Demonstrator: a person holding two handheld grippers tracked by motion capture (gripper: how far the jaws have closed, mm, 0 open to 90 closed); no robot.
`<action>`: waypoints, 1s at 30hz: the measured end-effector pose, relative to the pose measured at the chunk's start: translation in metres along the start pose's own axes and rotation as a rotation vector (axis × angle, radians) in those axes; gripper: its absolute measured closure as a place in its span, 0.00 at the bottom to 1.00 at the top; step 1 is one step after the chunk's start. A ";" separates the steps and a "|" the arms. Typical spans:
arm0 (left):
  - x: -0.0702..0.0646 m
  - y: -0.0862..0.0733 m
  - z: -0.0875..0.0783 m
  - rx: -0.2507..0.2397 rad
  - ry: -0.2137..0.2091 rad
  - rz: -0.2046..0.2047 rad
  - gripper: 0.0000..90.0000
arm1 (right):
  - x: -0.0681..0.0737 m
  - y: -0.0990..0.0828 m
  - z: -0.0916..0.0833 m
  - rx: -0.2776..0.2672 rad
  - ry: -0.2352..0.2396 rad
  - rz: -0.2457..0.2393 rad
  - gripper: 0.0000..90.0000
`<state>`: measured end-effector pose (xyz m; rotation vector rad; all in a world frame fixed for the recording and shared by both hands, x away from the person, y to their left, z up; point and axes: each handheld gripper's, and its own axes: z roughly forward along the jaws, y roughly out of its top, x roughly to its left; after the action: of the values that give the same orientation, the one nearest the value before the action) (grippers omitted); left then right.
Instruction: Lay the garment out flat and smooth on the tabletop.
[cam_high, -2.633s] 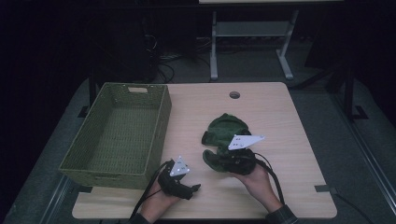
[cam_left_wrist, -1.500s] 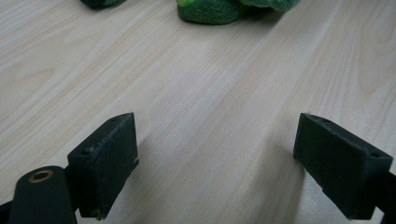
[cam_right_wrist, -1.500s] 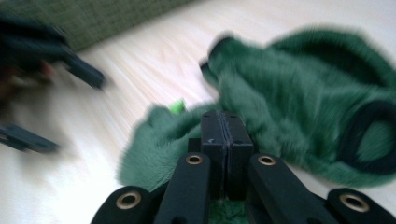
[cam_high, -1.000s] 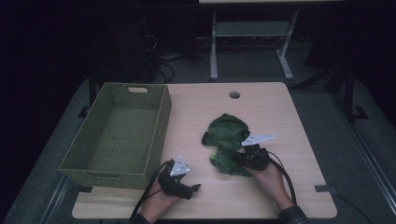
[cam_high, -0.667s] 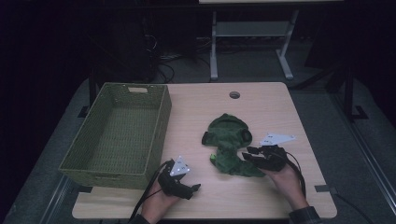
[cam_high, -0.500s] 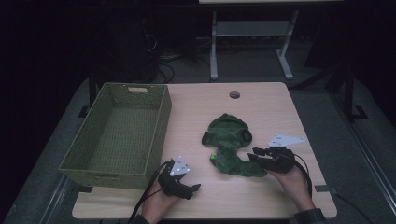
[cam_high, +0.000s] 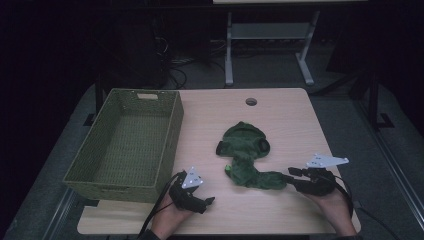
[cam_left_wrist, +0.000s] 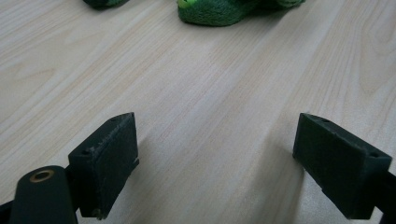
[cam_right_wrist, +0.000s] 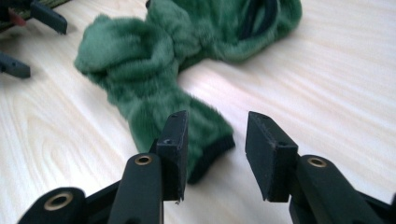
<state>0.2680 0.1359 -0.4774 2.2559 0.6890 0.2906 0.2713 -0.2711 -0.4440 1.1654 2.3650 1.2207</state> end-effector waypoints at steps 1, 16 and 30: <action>0.000 0.000 0.000 0.000 0.000 0.000 0.15 | -0.001 -0.003 -0.002 0.004 0.002 0.001 0.65; 0.000 0.000 0.000 -0.001 -0.001 0.000 0.14 | 0.000 -0.029 0.001 0.064 0.074 0.005 0.67; 0.000 0.001 0.001 -0.002 -0.001 -0.002 0.14 | -0.002 -0.026 0.015 0.088 0.124 0.028 0.84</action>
<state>0.2690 0.1353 -0.4775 2.2535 0.6904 0.2888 0.2665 -0.2725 -0.4733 1.1854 2.5240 1.2437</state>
